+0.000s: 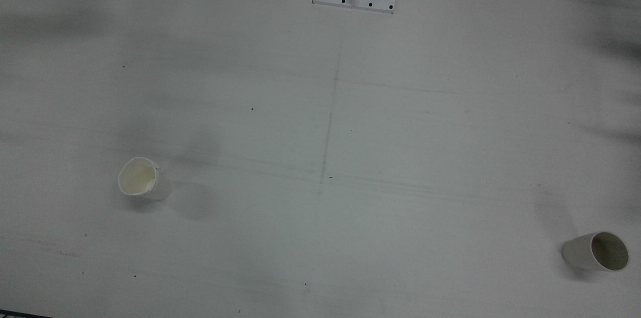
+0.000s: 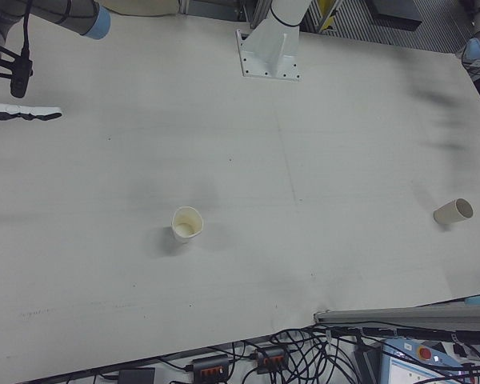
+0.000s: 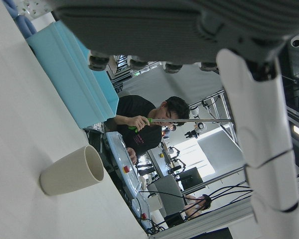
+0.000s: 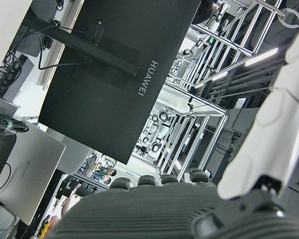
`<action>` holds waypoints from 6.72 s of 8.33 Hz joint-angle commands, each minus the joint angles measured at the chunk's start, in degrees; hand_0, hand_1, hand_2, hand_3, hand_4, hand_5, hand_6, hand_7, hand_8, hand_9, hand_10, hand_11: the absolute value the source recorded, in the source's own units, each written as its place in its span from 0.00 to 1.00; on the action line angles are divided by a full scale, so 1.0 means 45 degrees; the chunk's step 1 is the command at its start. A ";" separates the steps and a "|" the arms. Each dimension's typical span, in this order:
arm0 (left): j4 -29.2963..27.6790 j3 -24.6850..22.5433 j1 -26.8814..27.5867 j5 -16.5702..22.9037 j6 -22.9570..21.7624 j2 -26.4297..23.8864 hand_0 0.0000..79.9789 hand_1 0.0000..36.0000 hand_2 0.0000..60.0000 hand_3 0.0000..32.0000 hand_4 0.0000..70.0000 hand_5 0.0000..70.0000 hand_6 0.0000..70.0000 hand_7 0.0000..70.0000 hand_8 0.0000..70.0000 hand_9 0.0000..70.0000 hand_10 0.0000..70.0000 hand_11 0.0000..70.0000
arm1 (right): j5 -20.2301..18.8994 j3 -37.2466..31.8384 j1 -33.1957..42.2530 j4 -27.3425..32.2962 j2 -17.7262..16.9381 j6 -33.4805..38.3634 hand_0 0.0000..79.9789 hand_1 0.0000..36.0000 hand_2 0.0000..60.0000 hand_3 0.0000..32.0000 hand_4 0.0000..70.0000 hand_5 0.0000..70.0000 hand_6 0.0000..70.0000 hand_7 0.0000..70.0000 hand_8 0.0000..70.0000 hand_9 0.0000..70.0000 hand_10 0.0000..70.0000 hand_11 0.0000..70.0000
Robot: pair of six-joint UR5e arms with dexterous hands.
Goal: Pour water
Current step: 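Move the left hand onto the nearby beige cup, right arm inward, then close the left hand fingers around the beige cup, then reach the right hand toward the beige cup in the middle of the table, then wrap the right hand fingers around the middle beige cup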
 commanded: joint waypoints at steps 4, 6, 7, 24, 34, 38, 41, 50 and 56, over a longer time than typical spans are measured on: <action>-0.0925 0.4404 0.0759 -0.0631 0.1499 -0.3902 0.63 0.49 0.00 0.21 0.00 0.00 0.00 0.00 0.00 0.00 0.01 0.05 | -0.0335 -0.0420 -0.1345 0.0882 0.1625 -0.0104 0.59 0.34 0.00 0.00 0.00 0.05 0.00 0.00 0.00 0.00 0.00 0.00; -0.0986 0.5755 0.1831 -0.0844 0.1499 -0.5405 0.62 0.45 0.00 0.11 0.00 0.03 0.00 0.02 0.00 0.00 0.02 0.06 | -0.0315 -0.0381 -0.1621 0.0862 0.1979 -0.0183 0.59 0.34 0.01 0.00 0.02 0.07 0.01 0.00 0.00 0.00 0.00 0.00; -0.1005 0.6110 0.2591 -0.1639 0.1441 -0.5839 0.61 0.44 0.00 0.11 0.00 0.04 0.01 0.02 0.00 0.00 0.02 0.06 | -0.0334 -0.0323 -0.1622 0.0843 0.2000 -0.0183 0.59 0.34 0.01 0.00 0.03 0.08 0.01 0.00 0.00 0.00 0.00 0.00; -0.0889 0.9883 0.3321 -0.2760 0.1577 -0.9046 0.64 0.56 0.07 0.01 0.00 0.18 0.02 0.03 0.00 0.00 0.03 0.08 | -0.0257 -0.0146 -0.2403 0.0804 0.2000 -0.0222 0.58 0.30 0.01 0.00 0.04 0.13 0.04 0.03 0.00 0.00 0.00 0.00; 0.0007 0.9086 0.3224 -0.2799 0.1053 -0.8910 0.60 1.00 1.00 0.00 0.48 1.00 0.25 0.51 0.12 0.18 0.09 0.16 | -0.0237 -0.0108 -0.2559 0.0823 0.2019 -0.0203 0.58 0.29 0.01 0.00 0.03 0.13 0.04 0.04 0.00 0.00 0.00 0.00; 0.0928 0.7795 0.3204 -0.2701 -0.0004 -0.8462 0.61 1.00 1.00 0.00 0.51 1.00 0.30 0.54 0.14 0.25 0.11 0.19 | 0.0269 -0.0887 -0.3573 0.0823 0.2293 -0.0183 0.58 0.29 0.04 0.00 0.06 0.15 0.05 0.05 0.00 0.00 0.00 0.00; 0.1317 0.7464 0.3107 -0.2662 -0.0630 -0.8344 0.62 1.00 1.00 0.00 0.57 1.00 0.32 0.57 0.16 0.27 0.11 0.19 | 0.0310 -0.1513 -0.4217 0.0823 0.2721 -0.0163 0.57 0.29 0.05 0.00 0.07 0.15 0.05 0.04 0.00 0.00 0.00 0.00; 0.1417 0.7363 0.3223 -0.2682 -0.0572 -0.8148 0.62 1.00 1.00 0.00 0.58 1.00 0.32 0.56 0.15 0.26 0.11 0.19 | 0.1519 -0.5205 -0.5272 0.1057 0.4909 -0.0396 0.59 0.36 0.07 0.00 0.04 0.08 0.03 0.00 0.00 0.00 0.00 0.00; 0.1416 0.7403 0.3262 -0.2682 -0.0513 -0.8167 0.62 1.00 1.00 0.00 0.56 1.00 0.31 0.54 0.15 0.26 0.12 0.20 | 0.2047 -0.5264 -0.5958 0.1058 0.4774 -0.0495 0.59 0.36 0.08 0.00 0.06 0.08 0.03 0.00 0.00 0.00 0.00 0.00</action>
